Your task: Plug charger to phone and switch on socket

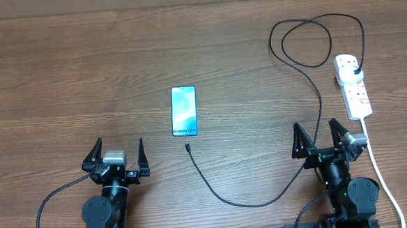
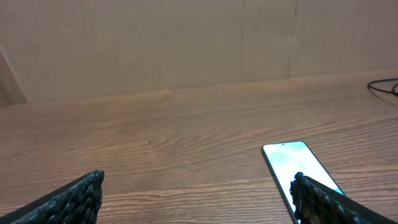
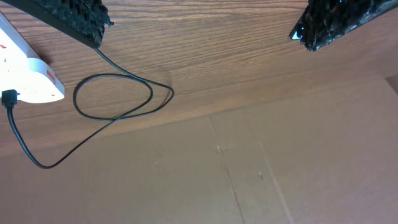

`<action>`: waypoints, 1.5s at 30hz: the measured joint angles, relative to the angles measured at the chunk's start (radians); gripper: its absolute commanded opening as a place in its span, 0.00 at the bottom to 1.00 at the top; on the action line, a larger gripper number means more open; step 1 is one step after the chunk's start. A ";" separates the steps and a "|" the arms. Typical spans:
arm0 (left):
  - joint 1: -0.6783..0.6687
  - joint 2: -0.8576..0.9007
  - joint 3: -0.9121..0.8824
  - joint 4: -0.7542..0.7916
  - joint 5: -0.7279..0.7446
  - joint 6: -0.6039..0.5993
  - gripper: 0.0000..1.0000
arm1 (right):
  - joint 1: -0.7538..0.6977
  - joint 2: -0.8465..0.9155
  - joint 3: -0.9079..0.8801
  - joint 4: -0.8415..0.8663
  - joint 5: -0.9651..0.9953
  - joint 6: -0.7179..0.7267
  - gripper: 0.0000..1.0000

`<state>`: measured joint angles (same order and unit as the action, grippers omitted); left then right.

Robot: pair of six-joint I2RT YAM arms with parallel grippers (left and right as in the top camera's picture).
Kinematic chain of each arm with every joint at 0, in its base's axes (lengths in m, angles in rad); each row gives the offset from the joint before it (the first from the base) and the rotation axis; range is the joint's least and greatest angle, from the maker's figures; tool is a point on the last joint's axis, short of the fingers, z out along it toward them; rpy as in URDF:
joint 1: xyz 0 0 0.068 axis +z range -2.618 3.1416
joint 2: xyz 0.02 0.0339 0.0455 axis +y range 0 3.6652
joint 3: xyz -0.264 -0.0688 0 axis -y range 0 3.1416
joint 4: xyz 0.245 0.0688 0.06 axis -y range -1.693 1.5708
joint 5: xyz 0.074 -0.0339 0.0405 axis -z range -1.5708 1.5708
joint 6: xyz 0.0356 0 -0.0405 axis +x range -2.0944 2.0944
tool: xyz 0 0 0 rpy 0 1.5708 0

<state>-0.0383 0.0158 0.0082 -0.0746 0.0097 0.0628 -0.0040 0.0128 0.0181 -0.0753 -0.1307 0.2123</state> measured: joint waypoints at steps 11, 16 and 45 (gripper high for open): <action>0.000 0.000 0.003 -0.008 0.005 -0.042 1.00 | 0.000 0.000 0.000 0.001 0.000 0.000 1.00; 0.000 0.000 0.074 -0.116 0.019 -0.122 1.00 | 0.000 0.000 0.000 0.000 0.000 0.000 1.00; 0.000 1.267 1.671 -1.210 0.310 -0.192 1.00 | 0.000 0.000 0.000 0.000 0.000 0.000 1.00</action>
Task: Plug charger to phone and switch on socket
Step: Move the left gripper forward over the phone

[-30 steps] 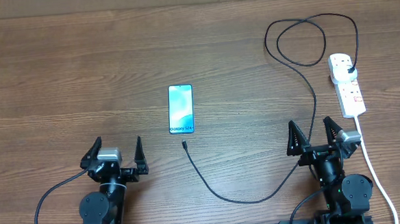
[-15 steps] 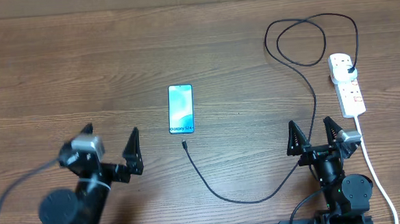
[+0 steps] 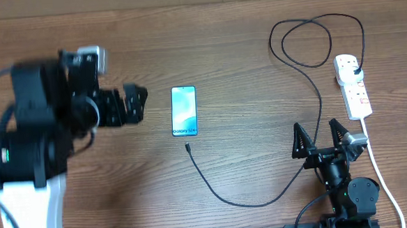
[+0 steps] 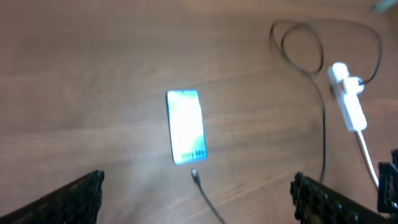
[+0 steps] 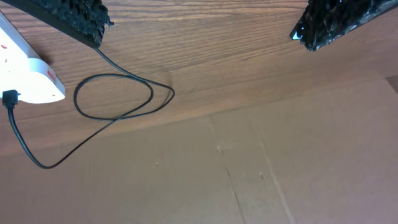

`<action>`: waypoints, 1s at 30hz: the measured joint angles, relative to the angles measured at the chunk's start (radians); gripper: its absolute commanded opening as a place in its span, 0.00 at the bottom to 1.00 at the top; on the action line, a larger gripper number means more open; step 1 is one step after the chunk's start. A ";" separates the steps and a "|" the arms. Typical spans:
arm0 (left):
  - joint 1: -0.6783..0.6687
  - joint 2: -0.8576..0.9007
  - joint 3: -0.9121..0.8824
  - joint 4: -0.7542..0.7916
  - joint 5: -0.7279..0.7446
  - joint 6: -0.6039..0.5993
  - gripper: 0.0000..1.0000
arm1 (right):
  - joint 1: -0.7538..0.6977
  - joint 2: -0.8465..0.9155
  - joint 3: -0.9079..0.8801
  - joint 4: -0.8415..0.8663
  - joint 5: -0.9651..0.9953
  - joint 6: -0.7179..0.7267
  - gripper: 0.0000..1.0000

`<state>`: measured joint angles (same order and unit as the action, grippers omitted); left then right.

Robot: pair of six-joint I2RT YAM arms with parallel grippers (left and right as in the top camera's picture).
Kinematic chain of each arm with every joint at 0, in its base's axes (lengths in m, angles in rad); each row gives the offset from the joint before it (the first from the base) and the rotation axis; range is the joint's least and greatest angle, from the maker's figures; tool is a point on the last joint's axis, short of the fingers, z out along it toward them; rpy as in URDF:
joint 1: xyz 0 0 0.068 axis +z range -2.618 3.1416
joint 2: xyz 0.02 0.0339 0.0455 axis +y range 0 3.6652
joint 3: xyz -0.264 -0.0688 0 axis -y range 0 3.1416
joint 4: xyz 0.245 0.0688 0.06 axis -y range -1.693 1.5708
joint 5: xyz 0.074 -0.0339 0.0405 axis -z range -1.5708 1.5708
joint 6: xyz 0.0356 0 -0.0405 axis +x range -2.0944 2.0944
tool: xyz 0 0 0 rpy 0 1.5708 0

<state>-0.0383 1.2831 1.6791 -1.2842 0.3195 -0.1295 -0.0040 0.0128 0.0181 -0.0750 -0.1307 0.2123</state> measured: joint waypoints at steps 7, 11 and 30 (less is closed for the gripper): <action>-0.012 0.220 0.055 -0.127 0.003 -0.022 1.00 | 0.000 0.000 0.000 -0.001 0.000 0.000 1.00; -0.058 0.342 0.055 -0.142 0.004 -0.031 1.00 | 0.000 0.000 0.000 -0.001 0.000 0.000 1.00; -0.225 0.754 0.055 -0.054 0.007 -0.063 1.00 | 0.000 0.000 0.000 -0.001 0.000 0.000 1.00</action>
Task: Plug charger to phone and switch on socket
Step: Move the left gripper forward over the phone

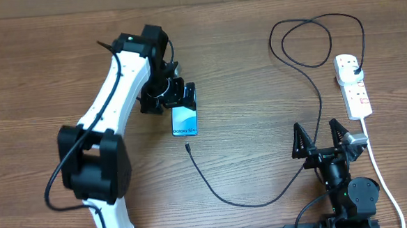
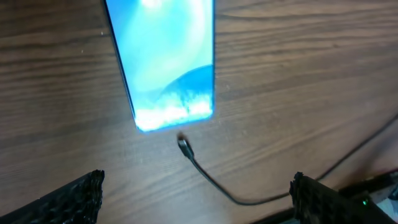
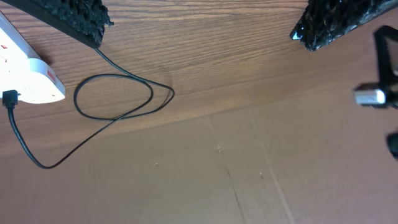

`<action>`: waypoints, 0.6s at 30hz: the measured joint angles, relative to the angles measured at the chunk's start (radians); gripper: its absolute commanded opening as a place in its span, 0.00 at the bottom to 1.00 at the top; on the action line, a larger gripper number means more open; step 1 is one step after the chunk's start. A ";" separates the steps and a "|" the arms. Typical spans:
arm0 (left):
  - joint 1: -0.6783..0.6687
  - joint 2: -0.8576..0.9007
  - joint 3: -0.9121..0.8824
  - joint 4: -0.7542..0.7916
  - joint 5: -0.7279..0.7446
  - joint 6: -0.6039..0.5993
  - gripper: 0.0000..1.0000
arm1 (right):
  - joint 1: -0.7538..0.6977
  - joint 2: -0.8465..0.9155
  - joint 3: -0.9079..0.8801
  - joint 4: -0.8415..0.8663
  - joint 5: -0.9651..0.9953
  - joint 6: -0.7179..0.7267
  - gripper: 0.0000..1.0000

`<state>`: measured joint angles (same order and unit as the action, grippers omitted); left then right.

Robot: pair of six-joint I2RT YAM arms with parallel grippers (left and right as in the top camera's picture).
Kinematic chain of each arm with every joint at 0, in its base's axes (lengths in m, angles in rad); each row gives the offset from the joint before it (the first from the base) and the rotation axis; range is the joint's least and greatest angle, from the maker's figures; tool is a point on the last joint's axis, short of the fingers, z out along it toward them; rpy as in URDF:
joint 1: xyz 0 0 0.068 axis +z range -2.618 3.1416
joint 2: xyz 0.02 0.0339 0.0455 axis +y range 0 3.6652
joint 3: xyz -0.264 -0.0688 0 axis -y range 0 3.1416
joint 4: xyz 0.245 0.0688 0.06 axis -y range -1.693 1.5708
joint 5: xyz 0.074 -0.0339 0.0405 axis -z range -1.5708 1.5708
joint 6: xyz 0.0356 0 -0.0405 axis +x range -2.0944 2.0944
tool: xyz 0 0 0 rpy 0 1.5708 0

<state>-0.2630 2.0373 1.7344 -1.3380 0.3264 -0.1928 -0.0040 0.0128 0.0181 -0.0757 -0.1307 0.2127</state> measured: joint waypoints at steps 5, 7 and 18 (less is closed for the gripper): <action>-0.002 0.086 0.000 0.017 -0.001 -0.003 1.00 | 0.000 0.000 0.000 0.001 0.000 0.000 1.00; -0.004 0.115 0.000 0.032 -0.011 -0.008 1.00 | 0.000 0.000 0.000 0.000 0.000 0.000 1.00; -0.012 0.159 0.000 0.143 -0.083 -0.019 0.99 | 0.000 0.000 0.000 0.000 0.000 0.000 1.00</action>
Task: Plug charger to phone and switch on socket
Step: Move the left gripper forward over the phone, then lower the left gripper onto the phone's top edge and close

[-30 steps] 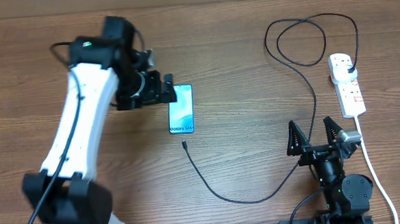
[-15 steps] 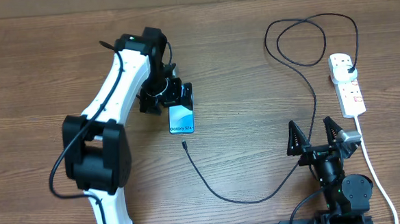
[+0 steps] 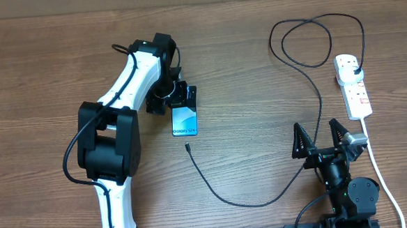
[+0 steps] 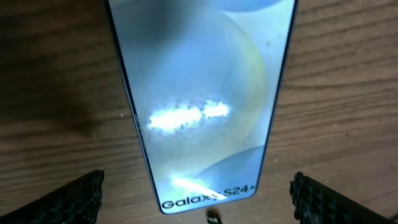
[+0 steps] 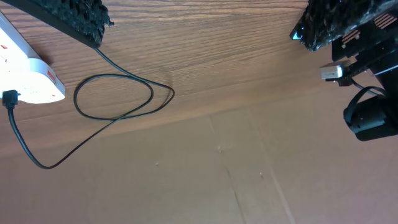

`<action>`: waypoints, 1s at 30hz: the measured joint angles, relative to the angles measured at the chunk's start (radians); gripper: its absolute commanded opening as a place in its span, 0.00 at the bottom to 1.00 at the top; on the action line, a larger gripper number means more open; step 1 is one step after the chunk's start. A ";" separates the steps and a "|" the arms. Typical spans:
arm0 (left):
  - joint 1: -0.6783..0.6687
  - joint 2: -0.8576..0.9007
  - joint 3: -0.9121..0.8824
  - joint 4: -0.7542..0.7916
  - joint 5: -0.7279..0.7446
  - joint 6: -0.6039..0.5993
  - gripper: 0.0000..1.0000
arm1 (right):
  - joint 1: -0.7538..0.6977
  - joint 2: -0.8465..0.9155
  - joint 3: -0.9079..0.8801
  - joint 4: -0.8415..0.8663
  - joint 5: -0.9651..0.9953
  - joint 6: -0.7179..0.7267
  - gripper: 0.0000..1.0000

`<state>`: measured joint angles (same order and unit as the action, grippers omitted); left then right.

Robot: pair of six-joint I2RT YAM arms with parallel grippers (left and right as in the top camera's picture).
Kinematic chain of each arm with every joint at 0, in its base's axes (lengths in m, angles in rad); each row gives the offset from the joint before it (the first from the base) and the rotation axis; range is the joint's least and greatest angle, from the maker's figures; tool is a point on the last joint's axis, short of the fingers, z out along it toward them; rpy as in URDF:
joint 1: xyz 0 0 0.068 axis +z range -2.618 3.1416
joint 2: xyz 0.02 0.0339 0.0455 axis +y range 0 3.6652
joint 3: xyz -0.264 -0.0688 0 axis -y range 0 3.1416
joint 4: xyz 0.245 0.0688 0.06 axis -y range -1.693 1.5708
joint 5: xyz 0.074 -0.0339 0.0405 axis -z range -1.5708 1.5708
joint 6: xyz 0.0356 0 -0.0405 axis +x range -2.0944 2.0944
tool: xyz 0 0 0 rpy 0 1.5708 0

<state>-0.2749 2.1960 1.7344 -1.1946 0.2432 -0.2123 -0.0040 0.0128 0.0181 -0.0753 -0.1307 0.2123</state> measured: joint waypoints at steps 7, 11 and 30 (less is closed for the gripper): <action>0.000 0.000 0.000 0.032 -0.040 -0.030 0.99 | 0.000 0.000 0.000 0.000 0.000 0.001 1.00; -0.001 0.000 0.000 0.055 -0.046 -0.037 1.00 | 0.000 0.000 0.000 0.000 0.000 0.000 1.00; -0.027 0.000 0.000 0.074 -0.066 -0.101 0.55 | 0.000 0.000 0.000 0.000 0.000 0.000 1.00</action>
<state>-0.3016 2.1960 1.7344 -1.1202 0.1772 -0.3130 -0.0040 0.0128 0.0181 -0.0757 -0.1307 0.2123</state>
